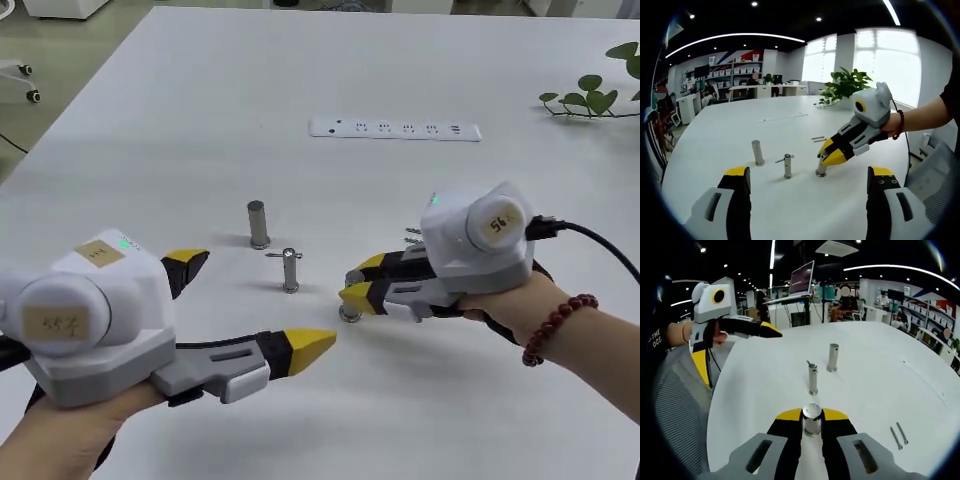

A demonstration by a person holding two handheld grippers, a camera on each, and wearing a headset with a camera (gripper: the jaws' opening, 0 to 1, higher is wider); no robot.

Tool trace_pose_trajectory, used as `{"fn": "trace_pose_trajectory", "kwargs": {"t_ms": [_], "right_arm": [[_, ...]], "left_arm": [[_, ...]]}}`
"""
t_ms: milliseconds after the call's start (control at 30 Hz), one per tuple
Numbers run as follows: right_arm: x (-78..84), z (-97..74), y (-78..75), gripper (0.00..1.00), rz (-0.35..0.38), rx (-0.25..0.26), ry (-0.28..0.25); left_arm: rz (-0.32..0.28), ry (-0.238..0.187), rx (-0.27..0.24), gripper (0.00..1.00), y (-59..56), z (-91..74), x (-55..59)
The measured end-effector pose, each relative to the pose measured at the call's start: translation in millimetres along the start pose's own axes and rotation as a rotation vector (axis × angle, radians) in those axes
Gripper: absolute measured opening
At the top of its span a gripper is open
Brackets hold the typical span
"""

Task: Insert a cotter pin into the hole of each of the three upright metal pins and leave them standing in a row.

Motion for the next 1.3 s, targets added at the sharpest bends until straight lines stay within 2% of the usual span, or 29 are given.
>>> {"fn": "trace_pose_trajectory", "kwargs": {"t_ms": [333, 433, 500, 600, 767, 967, 1033, 1167, 1300], "right_arm": [[4.1, -2.5, 0.5, 0.15, 0.011, -0.005, 0.014], [0.8, -6.7, 2.2, 0.18, 0.04, -0.006, -0.002], [2.7, -10.5, 2.8, 0.22, 0.129, 0.002, 0.018], [-0.6, -16.4, 2.4, 0.25, 0.107, 0.006, -0.002], [0.2, -26.0, 3.5, 0.29, 0.143, 0.002, 0.0], [-8.4, -38.4, 5.4, 0.29, 0.164, 0.004, -0.005], [-11.1, -42.4, 3.3, 0.29, 0.162, 0.009, -0.004], [-14.3, -49.5, -3.1, 0.25, 0.142, 0.037, 0.0], [-8.8, -53.2, -10.6, 0.25, 0.133, 0.06, 0.05]], "left_arm": [[0.014, 0.008, -0.006, 0.97, 0.4, 0.5, 1.6], [0.013, 0.005, -0.01, 0.97, 0.1, 0.7, 1.5], [0.018, 0.012, -0.003, 0.96, -1.1, 0.8, 2.8], [0.031, 0.024, 0.0, 0.95, -3.8, 1.5, 6.0], [0.021, 0.014, 0.005, 0.96, -4.8, 2.7, 6.6], [0.02, 0.022, -0.004, 0.95, -3.5, 4.1, 9.7], [0.031, 0.01, -0.017, 0.94, -2.0, 4.2, 8.4], [0.038, 0.019, -0.018, 0.94, -1.7, 4.2, 9.2], [0.041, 0.017, -0.019, 0.94, -2.0, 4.2, 8.9]]}}
Point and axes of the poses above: the centre of the closed fingertips' face, and the gripper's own axes: z roughly forward along the fingers, y roughly to its left, x roughly out of its underside, the point moved 6 cm from there along -z, roughly backward along the fingers, and after that the axes turned 9 degrees about -x, right-handed, at the moved point
